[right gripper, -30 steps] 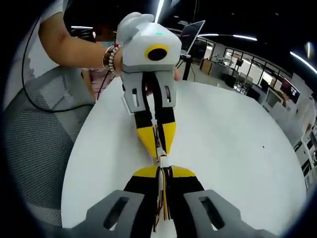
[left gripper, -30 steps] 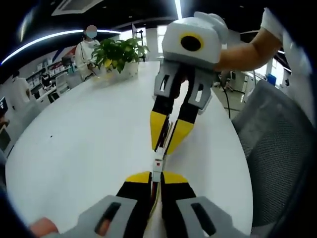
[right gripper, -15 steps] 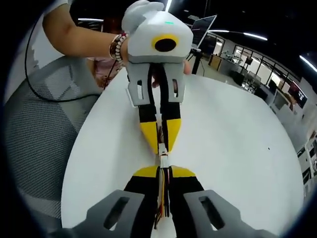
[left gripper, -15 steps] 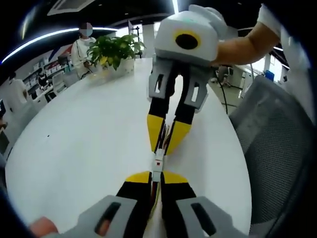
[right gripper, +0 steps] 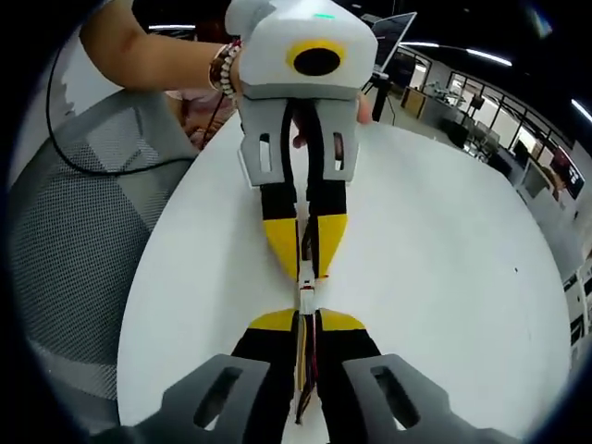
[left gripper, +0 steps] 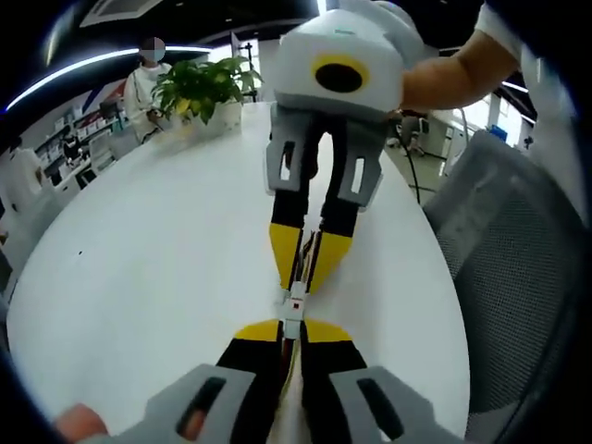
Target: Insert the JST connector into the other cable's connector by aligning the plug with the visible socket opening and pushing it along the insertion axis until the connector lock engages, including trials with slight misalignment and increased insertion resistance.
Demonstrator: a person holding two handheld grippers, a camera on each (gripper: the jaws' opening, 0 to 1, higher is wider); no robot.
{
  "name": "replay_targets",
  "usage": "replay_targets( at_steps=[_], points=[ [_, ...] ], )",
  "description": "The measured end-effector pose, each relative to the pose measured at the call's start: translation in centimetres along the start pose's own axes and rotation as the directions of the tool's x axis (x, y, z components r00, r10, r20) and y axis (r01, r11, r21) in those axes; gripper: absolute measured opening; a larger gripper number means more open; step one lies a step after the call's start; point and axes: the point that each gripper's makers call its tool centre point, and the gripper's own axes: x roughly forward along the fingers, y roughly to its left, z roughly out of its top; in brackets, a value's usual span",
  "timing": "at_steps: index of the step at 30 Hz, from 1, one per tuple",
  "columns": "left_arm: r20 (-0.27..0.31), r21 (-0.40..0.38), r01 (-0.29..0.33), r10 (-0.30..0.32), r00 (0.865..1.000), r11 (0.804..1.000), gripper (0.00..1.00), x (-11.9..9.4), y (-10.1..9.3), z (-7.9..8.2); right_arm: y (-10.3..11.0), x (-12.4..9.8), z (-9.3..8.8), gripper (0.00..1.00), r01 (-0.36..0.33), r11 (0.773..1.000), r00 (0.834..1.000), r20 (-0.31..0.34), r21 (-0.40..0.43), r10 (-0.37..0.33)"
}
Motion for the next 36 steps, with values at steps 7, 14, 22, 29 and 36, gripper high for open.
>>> replay_targets(
  at_steps=[7,14,22,29,36],
  points=[
    [-0.034,0.006,0.02,-0.02,0.999,1.0,0.01,0.4,-0.6,-0.8,0.6,0.8,-0.7,0.04,-0.033,0.999,0.998,-0.047,-0.012,0.032],
    [-0.027,-0.015,0.047,-0.048,0.998,0.999,0.01,1.0,-1.2,-0.9,1.2,1.4,-1.1,0.04,-0.054,0.999,0.997,-0.061,0.0,0.054],
    [-0.031,-0.031,0.026,-0.027,0.999,0.999,0.05,0.0,-1.0,-1.5,1.0,1.4,-1.2,0.04,-0.049,0.999,0.997,-0.067,0.003,0.049],
    [-0.05,-0.051,0.007,-0.01,0.999,0.999,0.04,0.1,-0.7,-2.4,1.0,1.8,-1.7,0.04,-0.052,0.998,0.995,-0.084,0.02,0.054],
    [-0.071,-0.009,0.015,-0.015,0.997,1.0,0.01,0.8,-1.1,-2.6,0.8,1.9,-1.7,0.04,-0.055,0.998,0.995,-0.086,0.022,0.056]
  ],
)
